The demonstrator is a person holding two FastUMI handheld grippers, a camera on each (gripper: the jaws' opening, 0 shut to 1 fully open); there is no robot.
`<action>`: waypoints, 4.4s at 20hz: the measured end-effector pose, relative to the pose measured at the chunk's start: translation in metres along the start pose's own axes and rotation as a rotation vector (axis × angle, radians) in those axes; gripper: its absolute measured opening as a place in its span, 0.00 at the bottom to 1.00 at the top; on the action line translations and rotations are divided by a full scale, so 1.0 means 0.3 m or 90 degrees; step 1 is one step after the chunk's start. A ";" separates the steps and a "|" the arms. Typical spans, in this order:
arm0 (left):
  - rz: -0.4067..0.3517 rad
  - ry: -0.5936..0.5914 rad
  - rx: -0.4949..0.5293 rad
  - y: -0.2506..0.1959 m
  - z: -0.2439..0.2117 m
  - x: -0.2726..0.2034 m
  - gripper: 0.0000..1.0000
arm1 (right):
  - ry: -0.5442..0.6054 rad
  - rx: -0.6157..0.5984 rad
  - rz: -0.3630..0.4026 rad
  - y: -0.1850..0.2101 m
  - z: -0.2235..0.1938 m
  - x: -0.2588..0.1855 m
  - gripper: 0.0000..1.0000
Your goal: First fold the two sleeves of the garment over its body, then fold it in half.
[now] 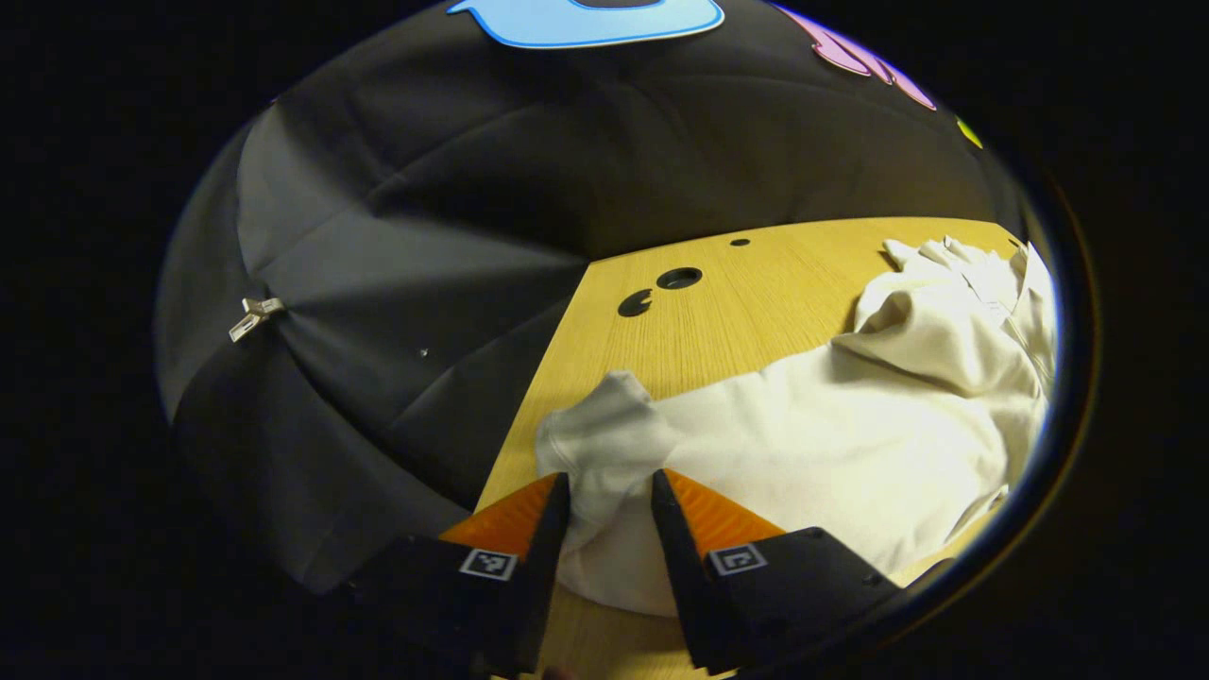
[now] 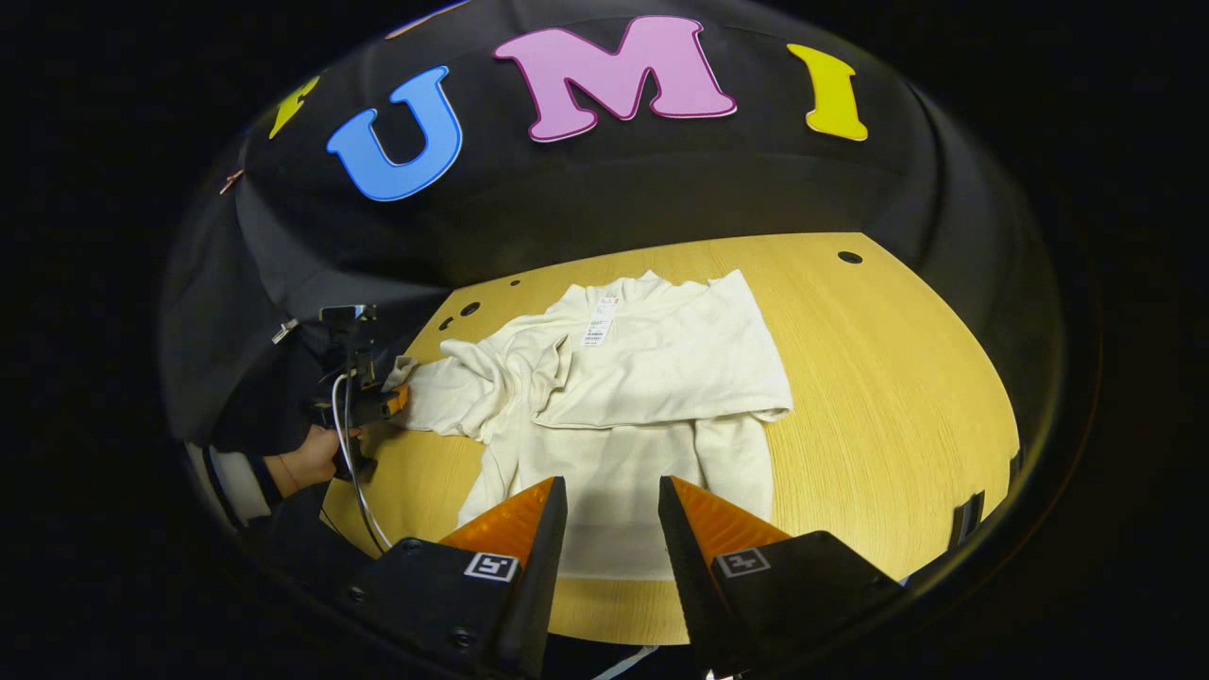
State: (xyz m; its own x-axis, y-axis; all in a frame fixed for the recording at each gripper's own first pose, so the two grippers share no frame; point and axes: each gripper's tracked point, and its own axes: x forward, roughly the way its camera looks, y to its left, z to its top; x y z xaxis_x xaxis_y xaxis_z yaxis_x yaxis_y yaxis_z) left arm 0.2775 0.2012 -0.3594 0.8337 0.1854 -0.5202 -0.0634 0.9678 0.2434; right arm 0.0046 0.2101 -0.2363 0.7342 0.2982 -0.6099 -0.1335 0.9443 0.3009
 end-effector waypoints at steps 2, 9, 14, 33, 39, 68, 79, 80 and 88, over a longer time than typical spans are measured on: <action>-0.012 0.002 -0.006 -0.016 -0.006 0.007 0.48 | 0.006 0.004 0.000 0.002 -0.016 -0.006 0.60; -0.036 0.007 -0.005 -0.024 -0.008 0.008 0.07 | 0.011 0.016 -0.002 -0.021 -0.034 -0.022 0.60; -0.039 -0.008 -0.017 -0.002 0.018 -0.033 0.06 | 0.017 0.012 0.003 -0.040 -0.051 -0.031 0.60; -0.168 -0.195 -0.095 -0.624 0.590 -0.584 0.05 | 0.022 0.028 0.003 -0.292 -0.117 -0.100 0.61; -0.244 -0.180 -0.076 -1.032 0.631 -0.698 0.06 | 0.050 0.038 0.002 -0.400 -0.178 -0.086 0.60; -0.299 -0.035 0.079 -1.495 0.300 -0.541 0.31 | 0.081 0.064 -0.008 -0.547 -0.187 -0.055 0.60; -0.272 -0.070 0.056 -1.167 0.257 -0.722 0.86 | 0.080 0.044 0.001 -0.478 -0.182 -0.042 0.65; -0.264 -0.070 0.052 -1.108 0.238 -0.746 0.86 | 0.081 0.039 0.003 -0.467 -0.185 -0.037 0.65; -0.244 0.035 -0.005 -0.760 -0.094 -0.888 0.87 | 0.115 0.022 0.022 -0.364 -0.256 -0.001 0.70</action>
State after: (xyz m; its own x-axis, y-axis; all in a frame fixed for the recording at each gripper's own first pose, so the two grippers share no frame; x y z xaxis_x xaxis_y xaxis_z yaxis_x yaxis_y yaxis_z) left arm 0.0543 -0.0641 -0.2995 0.7669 -0.1820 -0.6155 0.2429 0.9699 0.0159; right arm -0.0322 0.1176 -0.3253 0.5982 0.3529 -0.7194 -0.1305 0.9287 0.3470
